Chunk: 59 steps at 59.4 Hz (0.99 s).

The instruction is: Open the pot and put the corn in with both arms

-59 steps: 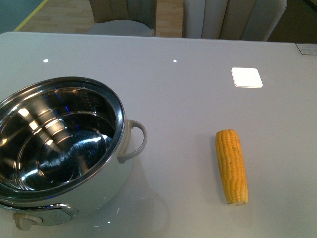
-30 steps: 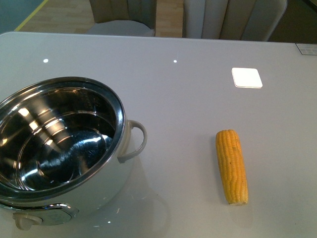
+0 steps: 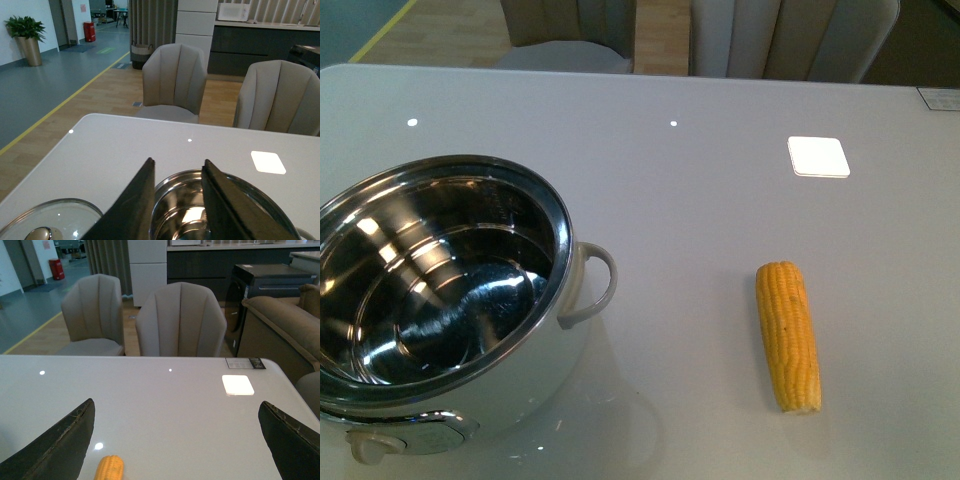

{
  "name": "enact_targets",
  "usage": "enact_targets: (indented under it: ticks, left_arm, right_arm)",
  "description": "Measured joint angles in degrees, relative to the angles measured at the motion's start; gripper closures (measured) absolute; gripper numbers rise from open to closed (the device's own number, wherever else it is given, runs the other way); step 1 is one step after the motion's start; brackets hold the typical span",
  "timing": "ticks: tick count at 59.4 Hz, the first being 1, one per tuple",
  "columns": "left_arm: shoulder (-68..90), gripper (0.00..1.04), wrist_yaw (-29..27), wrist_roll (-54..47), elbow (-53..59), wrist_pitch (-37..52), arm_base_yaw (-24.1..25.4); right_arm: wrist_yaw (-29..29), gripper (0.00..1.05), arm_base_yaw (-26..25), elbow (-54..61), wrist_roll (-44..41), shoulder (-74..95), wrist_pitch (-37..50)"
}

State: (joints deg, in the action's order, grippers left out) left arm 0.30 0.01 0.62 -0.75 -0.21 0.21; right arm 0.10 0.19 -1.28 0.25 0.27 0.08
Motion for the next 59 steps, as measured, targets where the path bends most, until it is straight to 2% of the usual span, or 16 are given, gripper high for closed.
enact_targets:
  ticks: [19, 41, 42, 47, 51, 55, 59]
  left_arm:
    - [0.00, 0.06, -0.02, -0.04, 0.00, 0.00, 0.00]
    - [0.00, 0.07, -0.02, -0.13, 0.00, 0.00, -0.02]
    - [0.00, 0.07, 0.00, -0.13, 0.00, 0.00, -0.02]
    - [0.00, 0.07, -0.04, -0.13, 0.00, 0.00, -0.02]
    - [-0.04, 0.07, 0.07, -0.15, 0.00, 0.00, -0.02]
    - [-0.04, 0.07, -0.02, -0.15, 0.00, 0.00, -0.02]
    - [-0.04, 0.07, -0.02, -0.15, 0.00, 0.00, -0.02]
  right_arm:
    - [0.00, 0.09, 0.00, 0.00, 0.00, 0.00, 0.00]
    - [0.22, 0.09, 0.02, -0.04, 0.07, 0.13, -0.13]
    - [1.09, 0.09, 0.24, -0.31, 0.31, 0.72, -1.05]
    - [12.13, 0.09, 2.93, -8.59, 3.67, 13.94, -20.83]
    - [13.92, 0.09, 3.48, -11.34, 4.94, 23.71, -27.28]
    - [14.51, 0.09, 4.76, -11.52, 5.49, 34.12, -23.61]
    - [15.08, 0.09, 6.43, -12.55, 6.14, 44.72, -14.86]
